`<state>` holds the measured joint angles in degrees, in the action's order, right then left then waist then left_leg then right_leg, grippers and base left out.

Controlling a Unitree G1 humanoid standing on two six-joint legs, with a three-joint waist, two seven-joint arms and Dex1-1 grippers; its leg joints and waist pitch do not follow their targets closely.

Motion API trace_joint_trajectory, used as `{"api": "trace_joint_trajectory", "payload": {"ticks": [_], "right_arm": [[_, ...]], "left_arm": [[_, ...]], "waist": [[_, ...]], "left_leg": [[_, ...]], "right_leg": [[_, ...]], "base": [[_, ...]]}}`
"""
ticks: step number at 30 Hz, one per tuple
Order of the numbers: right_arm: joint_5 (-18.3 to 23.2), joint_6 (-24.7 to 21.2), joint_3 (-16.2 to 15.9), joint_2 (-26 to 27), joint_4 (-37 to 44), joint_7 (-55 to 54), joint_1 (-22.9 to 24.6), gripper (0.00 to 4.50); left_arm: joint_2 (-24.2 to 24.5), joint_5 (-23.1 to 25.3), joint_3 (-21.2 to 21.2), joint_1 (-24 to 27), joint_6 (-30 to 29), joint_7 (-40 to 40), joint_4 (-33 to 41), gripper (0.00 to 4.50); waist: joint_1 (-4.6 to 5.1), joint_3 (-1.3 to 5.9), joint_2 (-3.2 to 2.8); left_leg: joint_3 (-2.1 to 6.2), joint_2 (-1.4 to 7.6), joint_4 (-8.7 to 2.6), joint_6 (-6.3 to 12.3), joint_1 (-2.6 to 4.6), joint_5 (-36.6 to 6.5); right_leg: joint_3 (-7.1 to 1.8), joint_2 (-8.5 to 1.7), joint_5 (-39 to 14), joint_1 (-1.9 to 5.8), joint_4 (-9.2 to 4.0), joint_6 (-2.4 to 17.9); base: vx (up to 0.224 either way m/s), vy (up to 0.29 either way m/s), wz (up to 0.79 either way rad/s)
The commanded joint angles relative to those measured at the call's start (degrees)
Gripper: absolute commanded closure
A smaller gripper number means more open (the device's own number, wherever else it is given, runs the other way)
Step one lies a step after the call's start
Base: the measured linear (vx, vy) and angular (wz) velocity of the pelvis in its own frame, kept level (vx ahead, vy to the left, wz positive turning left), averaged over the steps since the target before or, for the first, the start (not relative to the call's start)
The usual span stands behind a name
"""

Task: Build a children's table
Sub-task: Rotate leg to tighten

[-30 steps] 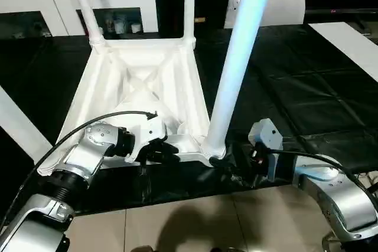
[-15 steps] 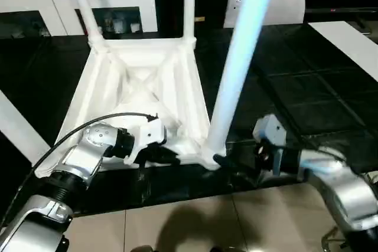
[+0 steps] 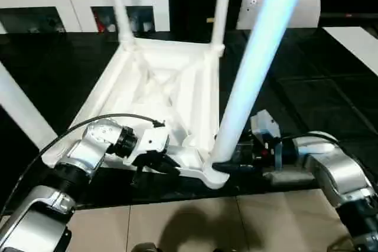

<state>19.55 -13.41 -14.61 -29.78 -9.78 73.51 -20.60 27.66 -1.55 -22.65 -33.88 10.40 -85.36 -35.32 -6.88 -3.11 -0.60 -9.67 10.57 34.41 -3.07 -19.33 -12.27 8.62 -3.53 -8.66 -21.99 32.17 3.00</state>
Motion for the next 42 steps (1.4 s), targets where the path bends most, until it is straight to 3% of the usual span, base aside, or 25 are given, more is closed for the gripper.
{"api": "trace_joint_trajectory", "payload": {"ticks": [1,4,8,16,20,21,24,25,26,27,28,29,30,31,32,33,35,37,39,42], "right_arm": [[-0.6,0.7,-0.9,-0.8,-0.9,2.0,-1.2,1.22],[-0.8,0.9,-1.2,-0.6,-2.2,3.5,-2.2,1.59],[-0.9,1.2,-1.8,-0.5,-3.4,5.5,-3.0,1.74],[-0.2,0.5,-1.9,-0.4,-3.9,6.7,-3.4,2.42],[1.0,-2.1,-1.2,0.2,-2.6,6.5,-2.8,2.49],[1.9,-4.9,-0.5,0.8,-0.8,4.4,-1.8,2.51],[2.3,-6.1,-0.1,1.4,0.1,2.8,-1.2,2.53],[1.9,-7.8,0.6,2.8,1.6,-1.8,0.0,2.53],[1.9,-7.8,0.6,2.8,1.6,-1.8,0.0,2.53],[0.3,-7.7,0.8,4.0,1.7,-5.7,0.5,2.53],[-1.7,-8.7,1.4,6.4,1.8,-11.9,1.1,2.53],[-3.5,-10.7,2.3,9.8,2.0,-19.5,1.6,2.53],[-3.6,-11.0,2.4,10.1,2.0,-20.3,1.6,2.53],[-4.3,-12.5,2.9,13.0,2.5,-24.8,1.8,2.53],[-4.4,-12.9,3.0,13.7,2.6,-25.9,1.9,2.54],[-5.2,-14.3,3.3,16.2,2.8,-29.8,1.7,2.54],[-6.4,-16.1,3.9,20.2,2.3,-35.9,1.0,2.54],[-7.4,-17.4,5.4,24.5,0.5,-43.2,-0.6,2.54],[-7.8,-18.8,7.2,29.3,-1.3,-49.4,-2.6,2.54],[-7.3,-18.8,8.4,32.0,-2.9,-52.2,-4.4,2.54]], "left_arm": [[-0.4,0.5,-1.9,-1.8,2.0,-3.1,0.7,4.5],[-0.4,0.8,-2.1,-2.2,2.8,-3.3,-0.4,4.5],[-0.5,1.0,-2.1,-2.5,3.4,-3.8,-1.4,4.5],[-0.6,1.2,-1.6,-2.9,3.3,-3.7,-2.5,4.5],[-1.5,-0.3,-0.1,-2.7,0.7,-2.2,-2.6,4.5],[-2.1,-0.3,0.7,-2.7,-1.1,0.2,-2.4,4.5],[-2.6,-0.2,1.2,-2.7,-2.0,1.9,-2.2,4.5],[-3.6,0.2,2.2,-2.7,-3.9,5.9,-1.9,4.5],[-3.6,0.2,2.2,-2.7,-3.9,5.9,-1.9,4.5],[-4.5,0.8,2.8,-2.8,-5.8,9.3,-1.8,4.5],[-6.1,0.5,3.9,-2.9,-8.6,13.3,-1.2,4.5],[-8.3,0.1,5.3,-2.9,-12.1,17.8,-0.2,4.5],[-8.5,0.0,5.5,-3.0,-12.5,18.3,-0.1,4.5],[-10.2,0.3,6.1,-3.0,-14.5,21.2,0.6,4.5],[-10.6,0.4,6.2,-3.0,-15.0,21.9,0.8,4.5],[-12.0,0.9,6.5,-3.2,-16.5,24.6,1.2,4.5],[-14.3,1.4,7.1,-3.8,-18.7,28.8,1.5,4.5],[-16.4,1.8,7.7,-4.5,-20.5,33.2,1.6,4.5],[-18.5,2.8,8.2,-5.1,-22.4,37.0,2.2,4.5],[-19.6,3.5,8.2,-5.5,-22.7,38.8,2.2,4.5]], "waist": [[0.37,4.28,0.49],[0.36,4.23,0.5],[0.29,4.15,0.49],[0.29,4.1,0.59],[0.39,3.97,0.49],[0.43,3.81,0.3],[0.43,3.68,0.44],[0.54,3.56,0.32],[0.6,3.44,0.35],[0.84,3.44,0.51],[1.02,3.16,0.38],[1.78,3.03,0.55],[1.78,3.03,0.55],[2.34,3.05,0.64],[3.25,2.89,0.66],[3.85,2.86,0.47],[5.07,2.81,0.51],[5.45,2.75,0.32],[5.81,2.64,0.21],[6.34,2.85,-0.13]], "left_leg": [[0.87,3.86,-3.88,4.02,0.01,-5.2],[0.78,3.59,-3.84,3.92,-0.02,-5.7],[0.79,3.63,-3.88,3.7,0.13,-6.1],[0.74,3.58,-3.88,3.82,0.16,-5.9],[0.77,3.73,-3.94,3.73,0.22,-6.3],[0.78,3.71,-3.99,3.69,0.24,-6.5],[0.81,3.61,-4.05,3.2,0.3,-7.1],[0.73,3.3,-4.02,3.01,0.3,-8.0],[0.74,3.44,-4.09,2.52,0.67,-8.4],[0.79,3.17,-4.09,2.38,0.47,-8.7],[0.75,3.13,-4.14,2.27,0.34,-8.9],[0.98,2.94,-4.1,0.97,0.54,-10.0],[0.98,2.94,-4.1,0.97,0.54,-10.0],[0.97,2.46,-3.95,0.53,0.59,-10.5],[1.18,2.47,-4.04,0.4,0.15,-10.8],[1.06,2.26,-3.83,0.83,0.54,-11.3],[1.17,2.33,-3.89,1.51,0.36,-11.6],[1.05,1.86,-3.65,1.78,0.42,-11.7],[1.21,2.06,-3.78,1.83,0.38,-11.9],[1.47,2.38,-3.95,2.03,0.39,-12.1]], "right_leg": [[-4.43,-6.24,-17.5,3.17,-3.16,5.7],[-4.33,-6.25,-18.9,3.2,-3.32,5.5],[-4.27,-6.2,-21.3,3.07,-3.65,4.4],[-4.22,-6.15,-21.3,3.02,-3.7,4.3],[-4.25,-6.14,-21.2,2.95,-3.73,4.5],[-4.24,-6.06,-21.3,2.89,-3.85,4.6],[-4.17,-6.16,-22.8,2.9,-4.12,4.0],[-4.02,-6.17,-24.8,2.94,-4.49,3.3],[-4.05,-6.1,-26.0,2.61,-4.83,2.8],[-3.82,-6.08,-27.0,2.91,-4.88,2.4],[-3.8,-6.0,-27.6,2.8,-5.07,1.9],[-3.26,-6.0,-30.1,2.67,-5.44,1.1],[-3.26,-6.0,-30.1,2.67,-5.44,1.1],[-2.89,-5.95,-32.1,2.73,-6.01,0.0],[-2.56,-5.88,-32.9,3.03,-6.22,-0.9],[-2.62,-5.9,-33.1,2.71,-6.71,-1.4],[-2.65,-5.67,-32.0,2.48,-6.53,-0.5],[-2.51,-5.69,-33.1,2.46,-6.83,-0.8],[-2.44,-5.64,-33.1,2.31,-6.85,-0.7],[-2.64,-5.68,-30.3,2.51,-6.56,-0.2]], "base": [[0.0,0.0,0.0],[0.0,0.0,0.0],[0.0,0.0,0.0],[0.0,0.0,0.0],[0.0,0.0,0.0],[0.0,0.0,0.0],[0.0,0.0,0.0],[0.0,0.0,0.0],[0.0,0.0,0.0],[0.0,0.0,0.0],[0.0,0.0,0.0],[0.0,0.0,0.0],[0.0,0.0,0.0],[0.0,0.0,0.0],[0.0,0.0,0.0],[0.0,0.0,0.0],[0.0,0.0,0.0],[0.0,0.0,0.0],[0.0,0.0,0.0],[0.0,0.0,0.0]]}}
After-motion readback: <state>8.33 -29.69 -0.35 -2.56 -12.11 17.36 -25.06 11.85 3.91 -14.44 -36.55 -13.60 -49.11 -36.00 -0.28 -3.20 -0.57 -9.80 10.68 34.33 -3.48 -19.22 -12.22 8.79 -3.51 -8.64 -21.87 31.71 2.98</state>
